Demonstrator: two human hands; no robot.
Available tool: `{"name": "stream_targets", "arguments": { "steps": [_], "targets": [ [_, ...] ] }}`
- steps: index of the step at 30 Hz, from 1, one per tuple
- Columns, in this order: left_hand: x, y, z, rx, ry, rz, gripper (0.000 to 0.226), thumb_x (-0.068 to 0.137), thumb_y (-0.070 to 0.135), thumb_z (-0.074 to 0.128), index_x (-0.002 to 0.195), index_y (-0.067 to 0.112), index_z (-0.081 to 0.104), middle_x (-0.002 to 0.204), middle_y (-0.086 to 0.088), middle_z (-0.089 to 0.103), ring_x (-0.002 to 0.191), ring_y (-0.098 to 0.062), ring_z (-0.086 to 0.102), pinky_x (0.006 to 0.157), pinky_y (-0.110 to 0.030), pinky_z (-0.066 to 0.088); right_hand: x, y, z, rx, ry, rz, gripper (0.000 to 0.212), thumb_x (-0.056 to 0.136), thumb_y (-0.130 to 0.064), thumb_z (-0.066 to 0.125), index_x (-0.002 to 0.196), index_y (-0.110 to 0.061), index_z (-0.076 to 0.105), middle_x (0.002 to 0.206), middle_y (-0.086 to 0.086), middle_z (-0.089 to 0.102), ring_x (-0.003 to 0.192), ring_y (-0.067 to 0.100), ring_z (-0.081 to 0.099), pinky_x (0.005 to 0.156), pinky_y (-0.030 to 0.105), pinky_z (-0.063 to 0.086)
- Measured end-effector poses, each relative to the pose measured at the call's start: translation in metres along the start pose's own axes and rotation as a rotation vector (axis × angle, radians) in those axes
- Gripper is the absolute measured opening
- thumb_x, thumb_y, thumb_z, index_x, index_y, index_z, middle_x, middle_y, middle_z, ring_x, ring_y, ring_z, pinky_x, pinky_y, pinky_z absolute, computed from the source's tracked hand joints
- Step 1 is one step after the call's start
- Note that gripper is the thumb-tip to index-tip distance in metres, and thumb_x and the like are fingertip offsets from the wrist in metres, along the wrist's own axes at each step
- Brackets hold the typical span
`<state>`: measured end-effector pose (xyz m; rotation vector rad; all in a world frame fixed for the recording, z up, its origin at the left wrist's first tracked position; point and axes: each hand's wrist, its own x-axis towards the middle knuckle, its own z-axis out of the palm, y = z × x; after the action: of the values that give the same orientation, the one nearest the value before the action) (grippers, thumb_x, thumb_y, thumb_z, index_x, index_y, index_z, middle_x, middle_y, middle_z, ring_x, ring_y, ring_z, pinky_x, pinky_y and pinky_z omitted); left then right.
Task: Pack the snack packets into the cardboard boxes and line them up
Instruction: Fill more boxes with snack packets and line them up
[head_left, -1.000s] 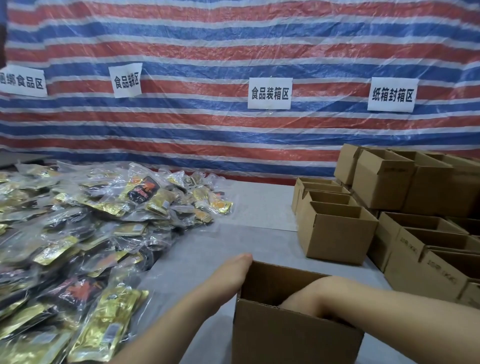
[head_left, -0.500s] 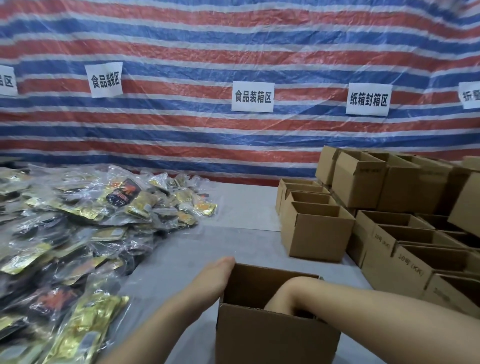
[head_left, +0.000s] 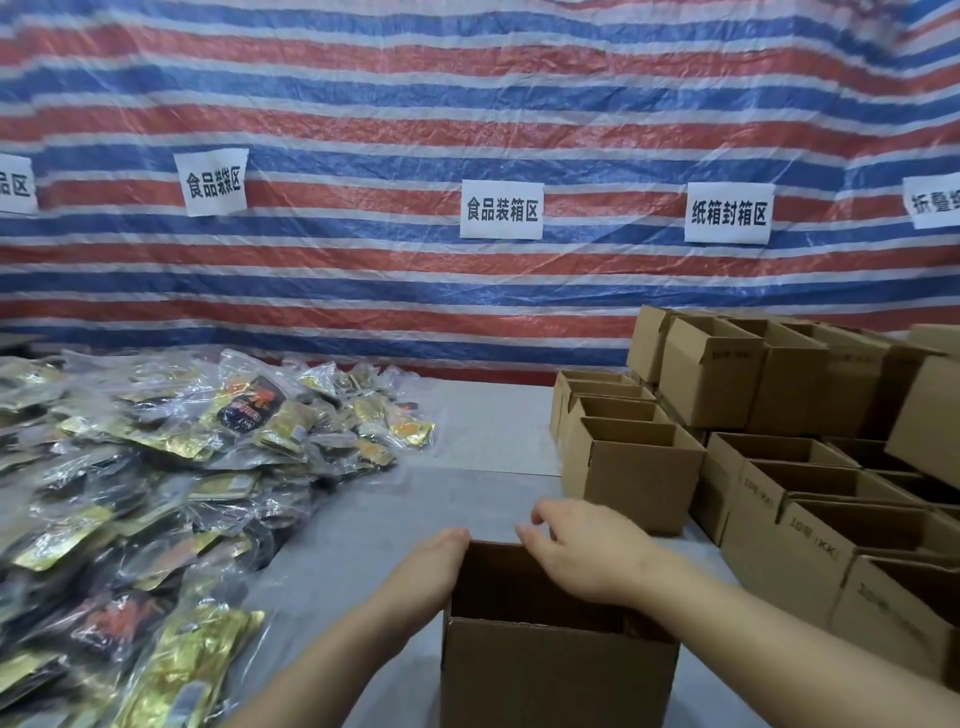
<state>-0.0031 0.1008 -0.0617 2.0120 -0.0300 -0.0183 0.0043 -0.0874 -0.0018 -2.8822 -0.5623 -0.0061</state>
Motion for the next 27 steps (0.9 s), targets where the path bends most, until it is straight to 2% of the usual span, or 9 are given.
{"name": "stream_targets", "arguments": {
  "steps": [3,4,7,11,14,17,20,22,27],
  "targets": [
    [0.0,-0.001,0.0,-0.007,0.0,-0.009,0.04,0.107,0.036,0.025,0.095,0.016,0.057,0.089,-0.005,0.056,0.082,-0.015,0.052,0.075,-0.031,0.041,0.002,0.003,0.02,-0.079,-0.027,0.014,0.051,0.105,-0.059,0.021,0.087,-0.027,0.057,0.083,-0.004,0.06,0.082,0.016,0.059,0.074,0.036,0.048],
    [0.0,-0.001,0.0,-0.013,0.001,-0.008,0.038,0.106,0.035,0.025,0.093,0.017,0.056,0.087,-0.004,0.055,0.08,-0.014,0.051,0.073,-0.031,0.04,0.001,0.005,0.024,-0.087,-0.012,0.011,0.053,0.105,-0.059,0.019,0.084,-0.027,0.056,0.081,-0.004,0.06,0.08,0.017,0.059,0.073,0.036,0.047],
    [-0.001,-0.001,0.001,0.014,0.003,-0.004,0.035,0.105,0.032,0.028,0.089,0.017,0.054,0.083,-0.003,0.053,0.075,-0.013,0.048,0.069,-0.029,0.038,0.0,0.011,0.028,-0.078,0.031,-0.015,0.056,0.104,-0.059,0.018,0.09,-0.025,0.059,0.085,-0.003,0.063,0.084,0.019,0.061,0.076,0.038,0.047],
    [0.006,0.002,-0.015,-0.136,-0.083,-0.092,0.037,0.103,0.039,0.038,0.104,0.014,0.065,0.098,0.002,0.065,0.092,-0.014,0.059,0.079,-0.029,0.046,0.003,0.014,0.028,-0.032,0.017,-0.043,0.053,0.104,-0.061,0.019,0.092,-0.029,0.059,0.084,-0.005,0.062,0.081,0.013,0.059,0.079,0.037,0.048],
    [0.028,0.001,-0.048,-0.212,0.059,-0.13,0.039,0.103,0.046,0.037,0.108,0.017,0.062,0.106,-0.003,0.07,0.095,-0.016,0.065,0.081,-0.031,0.049,0.009,0.015,0.027,0.009,-0.048,-0.013,0.053,0.103,-0.063,0.022,0.089,-0.028,0.061,0.084,-0.005,0.063,0.083,0.011,0.06,0.08,0.036,0.05],
    [0.065,-0.021,-0.09,0.228,0.271,-0.051,0.032,0.103,0.04,0.039,0.106,0.014,0.058,0.104,-0.004,0.064,0.093,-0.019,0.06,0.078,-0.032,0.046,0.014,0.015,0.022,0.08,-0.11,0.056,0.052,0.101,-0.065,0.028,0.082,-0.032,0.062,0.078,-0.006,0.064,0.077,0.004,0.061,0.072,0.027,0.05],
    [0.103,-0.054,-0.126,0.724,0.376,-0.056,0.028,0.101,0.034,0.039,0.104,0.011,0.055,0.107,-0.01,0.062,0.093,-0.025,0.057,0.08,-0.037,0.048,0.02,0.017,0.014,0.11,-0.188,0.106,0.052,0.099,-0.067,0.033,0.092,-0.032,0.07,0.088,-0.005,0.071,0.083,0.005,0.067,0.085,0.03,0.056],
    [0.124,-0.074,-0.144,1.001,0.399,-0.104,0.033,0.097,0.033,0.038,0.12,0.012,0.051,0.121,-0.011,0.058,0.107,-0.028,0.056,0.087,-0.039,0.048,0.023,0.018,0.006,0.127,-0.254,0.133,0.051,0.098,-0.068,0.035,0.097,-0.033,0.072,0.094,-0.006,0.073,0.088,0.005,0.068,0.09,0.032,0.055],
    [0.16,-0.108,-0.174,1.172,0.434,-0.167,0.054,0.092,0.038,0.042,0.142,0.016,0.038,0.13,-0.011,0.054,0.117,-0.028,0.053,0.093,-0.041,0.047,0.027,0.014,-0.015,0.155,-0.448,0.157,0.049,0.096,-0.071,0.035,0.1,-0.037,0.071,0.096,-0.012,0.068,0.092,0.0,0.064,0.076,0.019,0.044]
  ]
}}
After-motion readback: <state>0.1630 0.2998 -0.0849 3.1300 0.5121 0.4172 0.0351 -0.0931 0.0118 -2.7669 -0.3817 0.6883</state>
